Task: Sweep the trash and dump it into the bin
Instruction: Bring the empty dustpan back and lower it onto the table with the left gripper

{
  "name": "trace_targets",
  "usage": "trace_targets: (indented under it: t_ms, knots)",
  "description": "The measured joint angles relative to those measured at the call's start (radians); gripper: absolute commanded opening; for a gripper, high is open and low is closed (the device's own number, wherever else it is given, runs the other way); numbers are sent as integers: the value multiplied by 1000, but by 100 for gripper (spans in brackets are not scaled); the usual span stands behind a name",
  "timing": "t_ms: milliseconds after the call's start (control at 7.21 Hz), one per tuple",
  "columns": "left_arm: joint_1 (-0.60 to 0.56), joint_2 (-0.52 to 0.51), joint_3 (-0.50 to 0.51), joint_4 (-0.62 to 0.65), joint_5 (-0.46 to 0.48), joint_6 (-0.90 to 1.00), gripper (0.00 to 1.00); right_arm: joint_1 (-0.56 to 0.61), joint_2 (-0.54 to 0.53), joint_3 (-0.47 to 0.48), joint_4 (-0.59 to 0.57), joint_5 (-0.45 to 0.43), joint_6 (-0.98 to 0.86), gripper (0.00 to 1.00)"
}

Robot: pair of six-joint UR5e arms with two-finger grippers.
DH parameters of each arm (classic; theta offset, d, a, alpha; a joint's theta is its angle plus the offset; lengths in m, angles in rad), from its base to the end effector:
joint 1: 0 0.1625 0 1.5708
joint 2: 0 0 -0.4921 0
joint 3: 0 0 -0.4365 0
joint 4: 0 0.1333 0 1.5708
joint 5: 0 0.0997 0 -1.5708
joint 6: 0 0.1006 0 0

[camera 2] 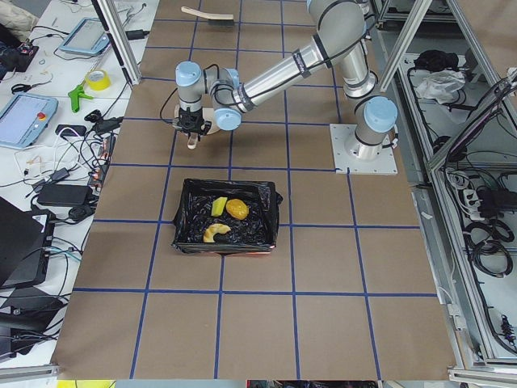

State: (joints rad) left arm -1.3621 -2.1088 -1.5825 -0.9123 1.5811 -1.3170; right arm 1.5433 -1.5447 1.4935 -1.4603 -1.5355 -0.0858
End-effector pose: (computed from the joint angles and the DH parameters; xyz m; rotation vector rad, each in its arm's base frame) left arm 0.0228 -0.7459 0.2679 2.1354 -2.2326 0.1514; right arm 0.1219 -0.5459 0.5705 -0.0888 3.1005 0.0887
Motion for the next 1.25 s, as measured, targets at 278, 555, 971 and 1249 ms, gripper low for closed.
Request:
trace_targets:
  t_ms: [278,555,971,1249]
  knots:
    - [-6,15,1,5,-3,4,100,1,0,0,1,0,-1,100]
    - [-32,60,16,12,2,156,100,1,0,-1,1,0,-2,100]
    - [-48,138,37,2,0,406,100,2,0,0,0,0,-2,100]
    - [-56,208,45,-31,5,594,100,1,0,-1,-4,0,-1,100]
